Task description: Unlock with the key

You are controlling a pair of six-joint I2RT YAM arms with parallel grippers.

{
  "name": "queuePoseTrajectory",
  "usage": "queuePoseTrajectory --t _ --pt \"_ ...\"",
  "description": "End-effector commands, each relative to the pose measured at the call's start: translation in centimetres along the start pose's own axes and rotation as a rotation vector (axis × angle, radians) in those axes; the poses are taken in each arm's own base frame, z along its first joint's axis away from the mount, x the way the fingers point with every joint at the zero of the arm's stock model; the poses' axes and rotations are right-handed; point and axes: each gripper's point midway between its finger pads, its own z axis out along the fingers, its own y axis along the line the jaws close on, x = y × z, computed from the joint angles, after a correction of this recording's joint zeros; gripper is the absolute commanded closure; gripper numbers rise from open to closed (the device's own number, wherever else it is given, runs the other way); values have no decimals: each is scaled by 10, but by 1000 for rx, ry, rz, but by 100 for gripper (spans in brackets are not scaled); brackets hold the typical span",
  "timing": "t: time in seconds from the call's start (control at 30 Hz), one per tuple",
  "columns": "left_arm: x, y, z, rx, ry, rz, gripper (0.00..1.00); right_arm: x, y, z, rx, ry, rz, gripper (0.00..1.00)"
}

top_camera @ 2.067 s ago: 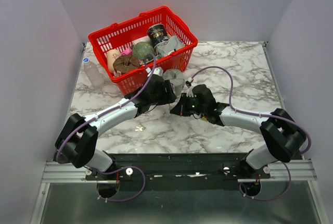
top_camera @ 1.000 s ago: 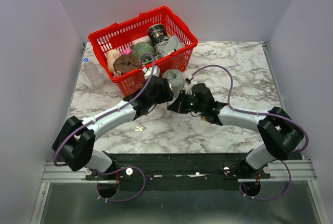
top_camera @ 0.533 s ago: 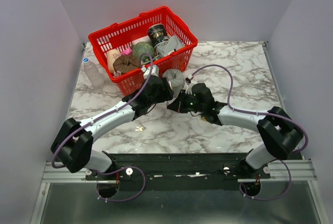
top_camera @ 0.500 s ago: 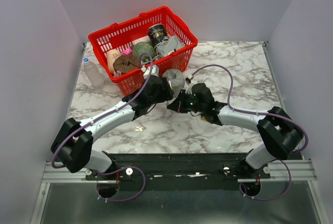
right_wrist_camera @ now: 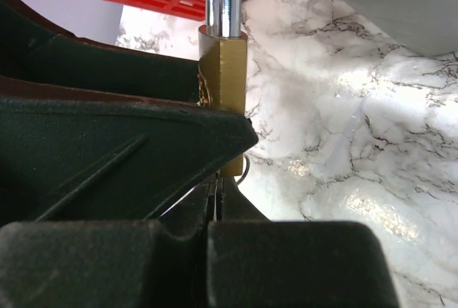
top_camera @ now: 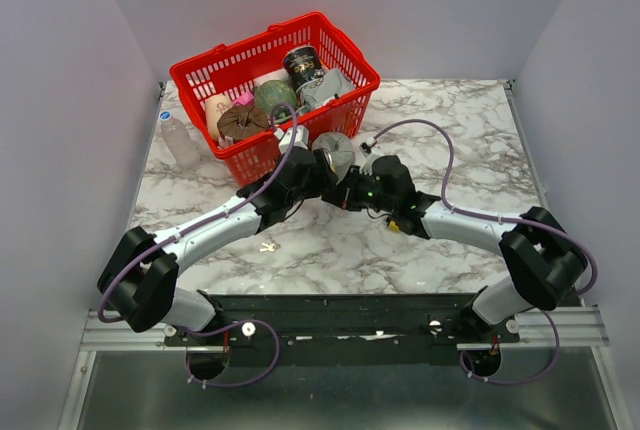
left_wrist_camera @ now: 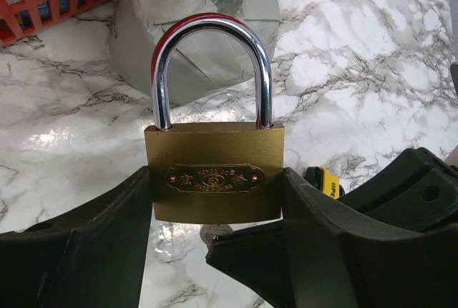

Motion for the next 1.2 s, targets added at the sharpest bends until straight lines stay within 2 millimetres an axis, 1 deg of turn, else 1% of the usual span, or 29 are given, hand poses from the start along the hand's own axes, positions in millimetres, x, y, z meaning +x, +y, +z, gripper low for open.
queuePoseTrajectory --t 0.0,0.17,0.3,0.33,0.43,0.47,0.5,0.57,0.6,0.63,0.67,0.7,0.73,0.77,0.8,0.83,0.87,0.9,0.93,0.97,1.07,1.17 --pt "24 -16 -14 67 89 16 100 -91 42 -8 -93 -310 -31 99" --pt "24 -18 -15 74 88 13 100 -88 33 -4 -68 -303 -30 99" --pt "23 -21 -17 89 88 10 100 -88 28 -5 -57 -310 -30 99" --pt "23 -22 -17 93 89 10 100 -91 26 -7 -56 -315 -29 99" --pt "19 -27 -21 120 82 19 100 -93 26 -15 -86 -315 -40 99" --pt "15 -31 -24 141 67 19 100 -96 30 -18 -108 -318 -50 99" --pt "15 -32 -25 151 65 23 100 -91 32 -20 -138 -290 -60 99" --pt "9 -40 -29 189 44 22 100 -92 32 -26 -161 -287 -72 99" --pt "11 -40 -30 200 46 22 100 -89 35 -32 -183 -278 -80 99" --pt "13 -44 -33 226 55 20 100 -90 35 -36 -189 -282 -83 99" --pt "6 -52 -36 265 30 14 100 -89 34 -39 -194 -280 -83 99" --pt "8 -53 -37 278 31 15 100 -91 41 -47 -223 -285 -94 99" --pt "7 -56 -39 293 29 11 100 -92 36 -51 -220 -286 -92 99" --pt "4 -62 -42 322 20 6 100 -93 38 -55 -231 -286 -98 99" --pt "4 -62 -42 328 17 5 100 -91 41 -60 -260 -268 -107 99" --pt "4 -66 -45 355 23 6 100 -98 41 -68 -271 -286 -118 99" --pt "3 -72 -48 386 21 6 100 -99 43 -71 -286 -281 -128 99" --pt "2 -74 -50 398 19 5 100 -97 48 -75 -316 -261 -146 99" --pt "2 -75 -50 406 18 6 100 -99 47 -78 -318 -261 -158 99" --pt "1 -78 -52 423 13 6 100 -101 53 -82 -336 -265 -176 99" --pt "-1 -82 -55 448 8 8 100 -99 61 -88 -377 -244 -202 99" --pt "-3 -83 -57 456 -2 8 100 -97 65 -92 -411 -237 -217 99"
